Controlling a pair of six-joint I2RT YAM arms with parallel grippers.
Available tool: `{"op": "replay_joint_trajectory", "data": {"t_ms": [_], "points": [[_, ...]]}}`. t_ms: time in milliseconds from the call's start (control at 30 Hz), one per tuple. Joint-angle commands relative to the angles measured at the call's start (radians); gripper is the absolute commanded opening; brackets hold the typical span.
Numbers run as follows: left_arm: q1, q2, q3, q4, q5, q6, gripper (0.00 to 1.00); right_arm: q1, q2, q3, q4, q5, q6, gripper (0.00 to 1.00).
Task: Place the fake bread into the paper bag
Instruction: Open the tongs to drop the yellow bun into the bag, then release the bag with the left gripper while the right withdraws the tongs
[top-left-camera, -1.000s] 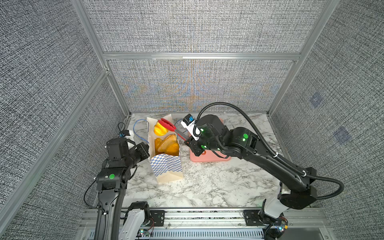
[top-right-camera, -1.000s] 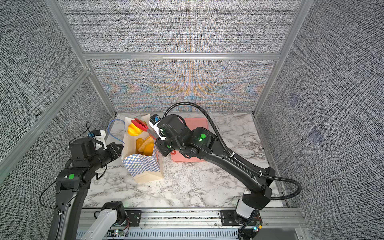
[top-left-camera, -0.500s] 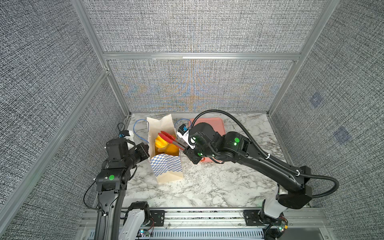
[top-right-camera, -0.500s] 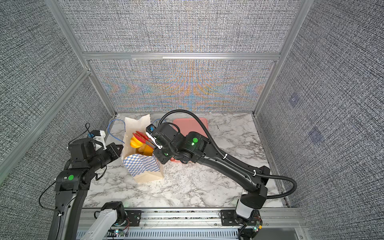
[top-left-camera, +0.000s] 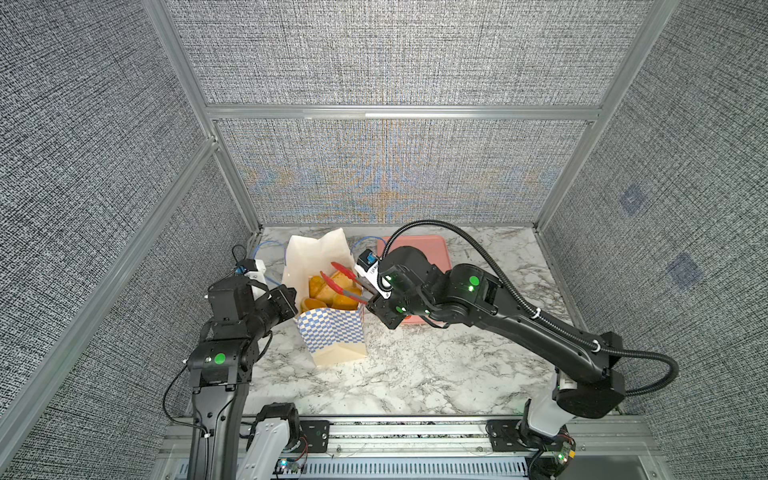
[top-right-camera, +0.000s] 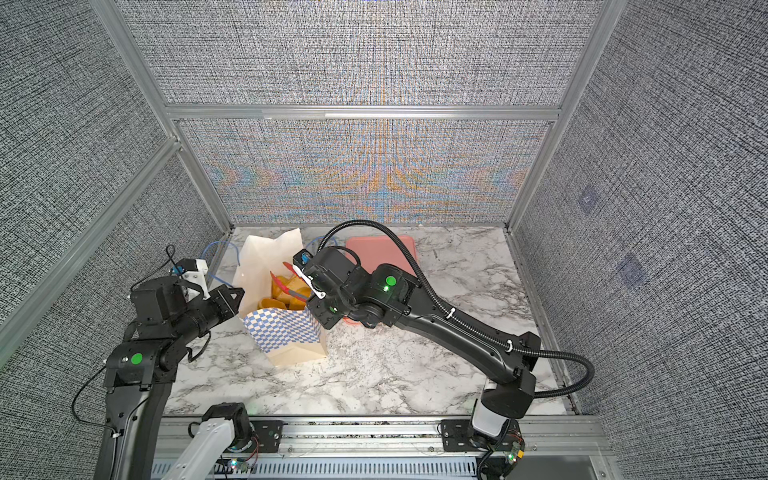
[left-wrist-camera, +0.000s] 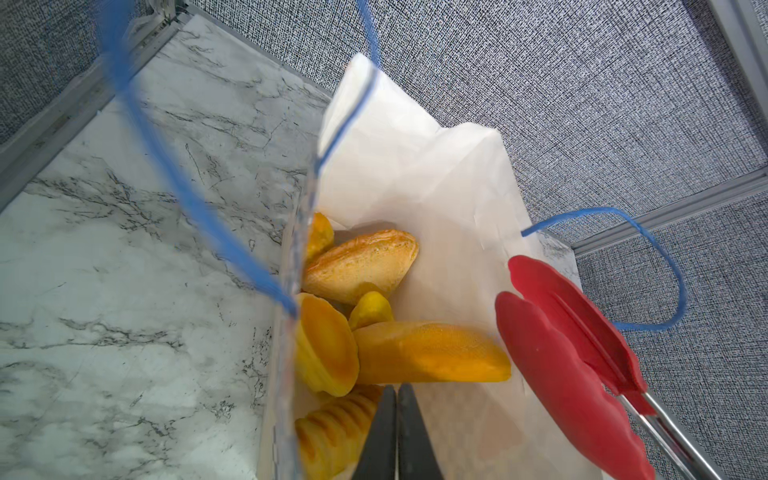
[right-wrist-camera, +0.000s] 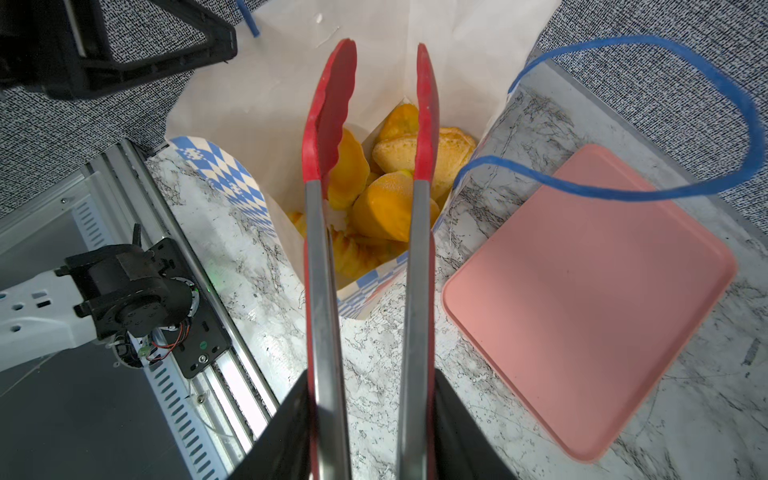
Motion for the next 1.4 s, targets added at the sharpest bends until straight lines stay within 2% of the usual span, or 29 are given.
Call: {"op": "replay_joint_trajectory", "data": {"t_ms": [0,67,133,267,433,500,767,933,1067,1167,1300,1367], "points": [[0.0,-0.003,0.01,-0.01,-0.009,0.015,0.08,0.002,-0.007,0.016,0.045,0.009,-0.005,0.43],[0.0,-0.003,0.015,-0.014,-0.009,0.02,0.09,0.002,-0.008,0.021,0.049,0.013,-0.009,0.43],[0.0,-0.003,0.023,-0.02,-0.01,0.025,0.15,0.0,-0.016,0.024,0.055,0.018,-0.011,0.43],[0.0,-0.008,0.052,-0.032,-0.012,0.047,0.35,-0.001,-0.042,0.016,0.076,0.041,-0.016,0.43],[0.001,-0.008,0.141,-0.053,-0.048,0.118,0.68,-0.021,-0.08,0.011,0.097,0.075,-0.029,0.41],[0.0,0.008,0.191,-0.073,-0.084,0.145,0.74,-0.037,-0.094,0.008,0.101,0.082,-0.032,0.41],[0.0,0.117,0.323,-0.053,-0.199,0.172,0.76,-0.16,-0.195,-0.051,0.135,0.084,-0.016,0.4],[0.006,0.2,0.397,0.017,-0.303,0.185,0.77,-0.336,-0.287,-0.134,0.172,0.028,0.023,0.4],[0.032,0.293,0.457,0.051,-0.334,0.202,0.77,-0.469,-0.333,-0.209,0.188,-0.008,0.039,0.4],[0.097,0.34,0.457,0.096,-0.352,0.177,0.78,-0.57,-0.359,-0.282,0.203,-0.038,0.051,0.4],[0.26,0.38,0.376,0.215,-0.276,0.081,0.78,-0.707,-0.384,-0.398,0.231,-0.081,0.067,0.4],[0.307,0.406,0.335,0.26,-0.269,0.052,0.78,-0.776,-0.389,-0.453,0.245,-0.102,0.075,0.4]]}}
